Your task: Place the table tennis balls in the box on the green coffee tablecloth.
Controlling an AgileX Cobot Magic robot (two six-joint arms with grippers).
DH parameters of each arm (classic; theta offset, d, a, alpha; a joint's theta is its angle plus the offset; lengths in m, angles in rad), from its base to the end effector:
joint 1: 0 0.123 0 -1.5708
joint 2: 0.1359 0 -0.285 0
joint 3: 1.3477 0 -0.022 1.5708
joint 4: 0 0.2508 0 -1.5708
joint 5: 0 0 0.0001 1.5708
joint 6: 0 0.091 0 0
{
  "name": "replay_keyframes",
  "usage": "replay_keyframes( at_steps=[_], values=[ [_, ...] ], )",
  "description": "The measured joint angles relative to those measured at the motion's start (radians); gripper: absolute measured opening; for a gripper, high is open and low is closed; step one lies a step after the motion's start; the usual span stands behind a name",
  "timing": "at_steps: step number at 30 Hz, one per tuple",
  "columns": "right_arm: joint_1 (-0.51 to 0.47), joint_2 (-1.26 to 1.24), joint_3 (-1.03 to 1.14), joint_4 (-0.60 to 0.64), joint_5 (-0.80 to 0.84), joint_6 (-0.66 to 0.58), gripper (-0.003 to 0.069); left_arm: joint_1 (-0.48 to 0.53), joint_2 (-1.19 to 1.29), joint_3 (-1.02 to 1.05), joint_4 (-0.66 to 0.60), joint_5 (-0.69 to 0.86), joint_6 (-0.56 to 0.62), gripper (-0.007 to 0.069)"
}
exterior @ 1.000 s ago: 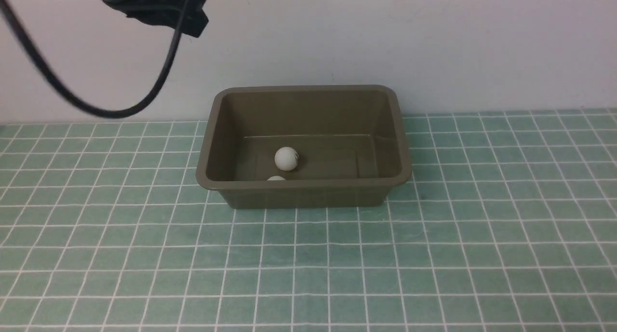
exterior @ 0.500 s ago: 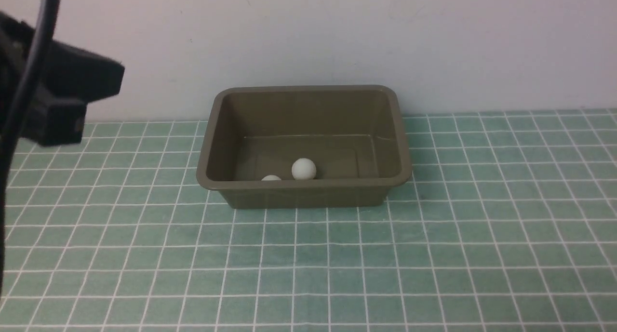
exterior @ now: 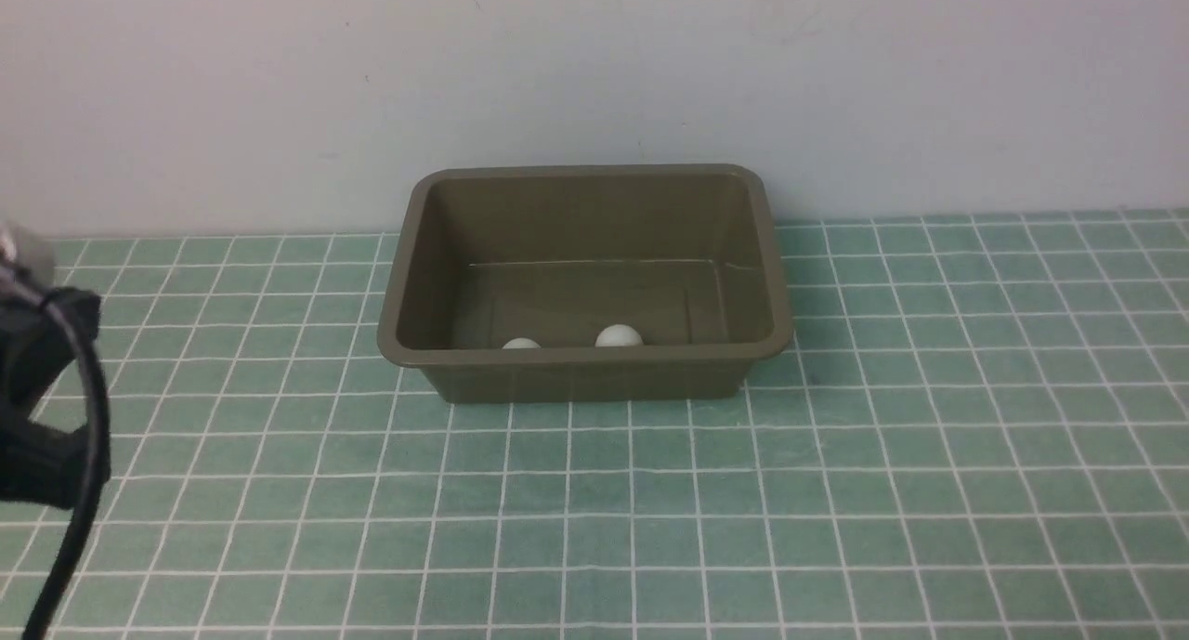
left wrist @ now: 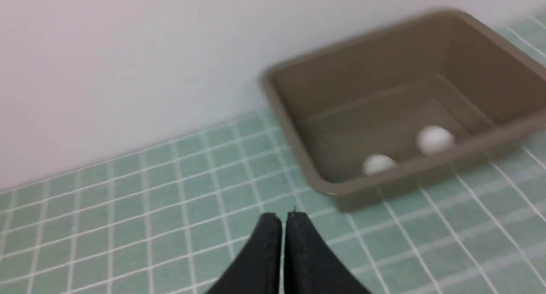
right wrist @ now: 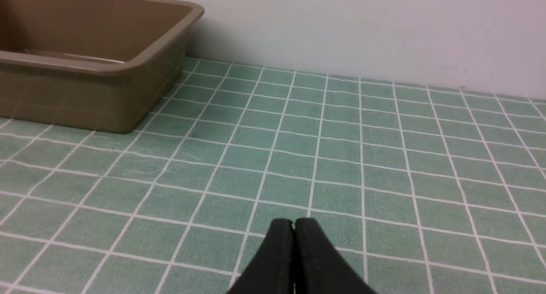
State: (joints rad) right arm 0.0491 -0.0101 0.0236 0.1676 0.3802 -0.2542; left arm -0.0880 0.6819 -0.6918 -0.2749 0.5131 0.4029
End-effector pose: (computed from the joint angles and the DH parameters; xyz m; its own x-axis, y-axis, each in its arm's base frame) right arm 0.0521 0.0082 0.1721 -0.2847 -0.1121 -0.9520 -0.1366 0.9877 -0.0755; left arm 0.1340 -0.0240 0.3420 -0.3489 0.1912 -0.9174 0.2692 0.9582 0.0973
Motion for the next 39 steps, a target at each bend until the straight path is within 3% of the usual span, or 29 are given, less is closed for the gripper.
replay_keyframes(
  at_steps=[3, 6, 13, 20, 39],
  values=[
    [0.0, 0.0, 0.0, 0.0, 0.0, 0.0, -0.0018, 0.063, -0.133, 0.212, -0.019, -0.21, -0.06, -0.0004],
    [0.0, 0.0, 0.0, 0.0, 0.0, 0.0, -0.0018, 0.085, -0.232, 0.37, -0.032, -0.318, -0.095, -0.0004],
    [0.0, -0.001, 0.0, 0.0, 0.0, 0.0, -0.0018, 0.088, -0.466, 0.64, -0.037, -0.385, -0.111, -0.0004],
    [0.0, -0.001, 0.0, 0.0, 0.0, 0.0, -0.0018, 0.125, -0.616, 0.72, -0.039, -0.37, -0.111, -0.0004],
    [0.0, -0.001, 0.0, 0.0, 0.0, 0.0, -0.0018, 0.126, -0.693, 0.72, -0.052, -0.131, -0.112, -0.0004]
  ],
)
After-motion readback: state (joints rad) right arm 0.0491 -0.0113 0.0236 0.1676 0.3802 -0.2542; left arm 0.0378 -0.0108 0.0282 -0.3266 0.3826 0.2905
